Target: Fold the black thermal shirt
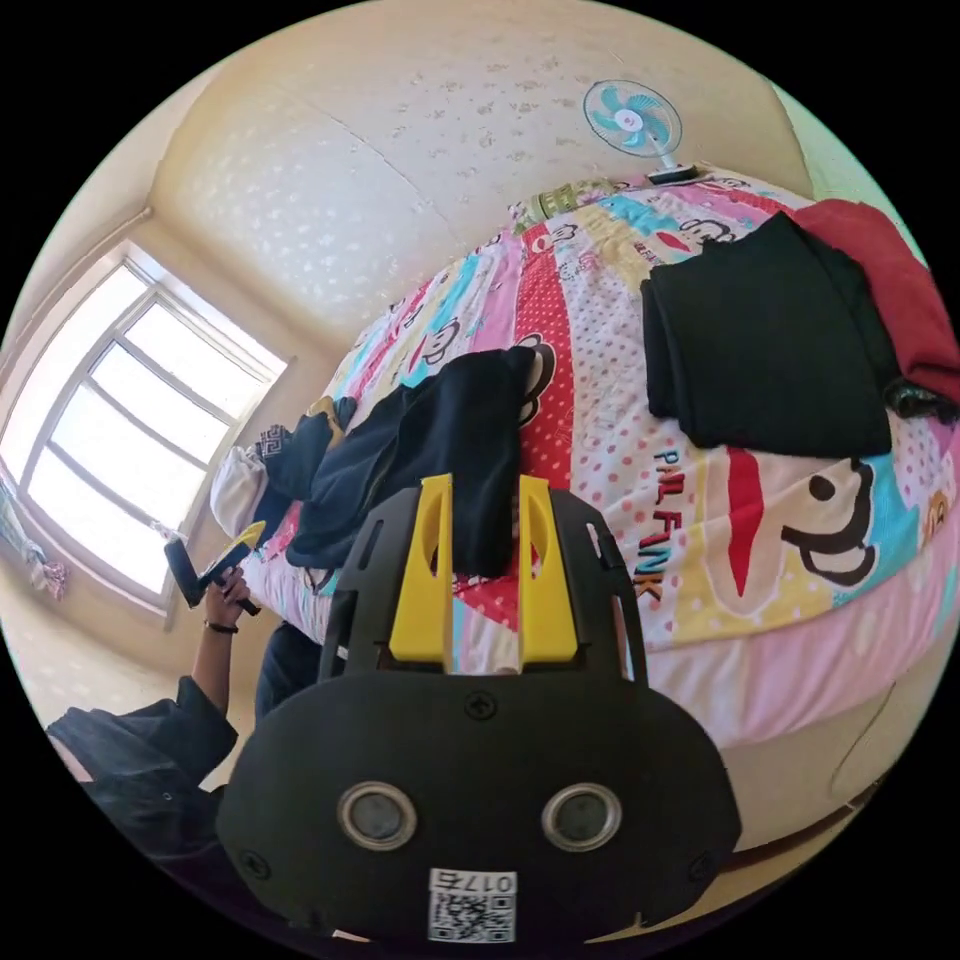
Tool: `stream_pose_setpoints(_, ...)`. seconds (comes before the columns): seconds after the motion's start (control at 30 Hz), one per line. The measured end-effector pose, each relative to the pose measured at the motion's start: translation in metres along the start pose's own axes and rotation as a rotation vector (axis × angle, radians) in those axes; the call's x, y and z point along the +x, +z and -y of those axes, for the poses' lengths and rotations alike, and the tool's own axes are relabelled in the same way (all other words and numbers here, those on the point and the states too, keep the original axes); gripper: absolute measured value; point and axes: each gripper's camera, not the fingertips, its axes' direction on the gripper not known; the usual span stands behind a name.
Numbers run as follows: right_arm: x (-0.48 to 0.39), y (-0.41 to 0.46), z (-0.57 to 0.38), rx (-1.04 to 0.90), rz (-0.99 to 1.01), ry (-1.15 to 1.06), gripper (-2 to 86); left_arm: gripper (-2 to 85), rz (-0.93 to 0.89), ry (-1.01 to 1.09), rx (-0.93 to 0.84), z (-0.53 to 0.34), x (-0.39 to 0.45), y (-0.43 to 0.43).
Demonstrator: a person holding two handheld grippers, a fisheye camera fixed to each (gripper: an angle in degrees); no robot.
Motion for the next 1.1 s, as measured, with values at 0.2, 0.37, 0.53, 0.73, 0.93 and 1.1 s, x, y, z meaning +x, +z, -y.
stream_pose_setpoints(0.2, -0.038, 0.031, 0.072, -0.065, -0.183, -0.180, 10.9, 13.5, 0.111, 0.669, -0.216, 0.031, 0.093, 0.068)
stream_pose_setpoints(0.37, -0.023, 0.083, 0.131, -0.199, -0.204, -0.207, 13.7, 11.0, 0.010, 0.758, -0.416, 0.033, 0.096, 0.136)
stream_pose_setpoints(0.53, 0.027, 0.137, 0.155, -0.410, 0.097, -0.045, 11.3, 5.5, -0.090, 0.569, -0.492, 0.056, 0.061, 0.146)
stream_pose_setpoints(0.73, 0.033, 0.050, 0.141, -0.139, 0.305, -0.062, 4.6, 1.1, -0.116, 0.314, -0.142, 0.092, -0.010, 0.002)
stream_pose_setpoints(0.93, -0.029, 0.018, 0.197, 0.042, 0.131, -0.193, 4.6, 2.2, -0.006, 0.031, 0.084, 0.218, -0.120, -0.061)
stream_pose_setpoints(1.1, -0.010, 0.072, 0.221, -0.035, -0.172, -0.073, 7.3, 9.7, -0.020, -0.303, 0.087, 0.279, -0.225, 0.002)
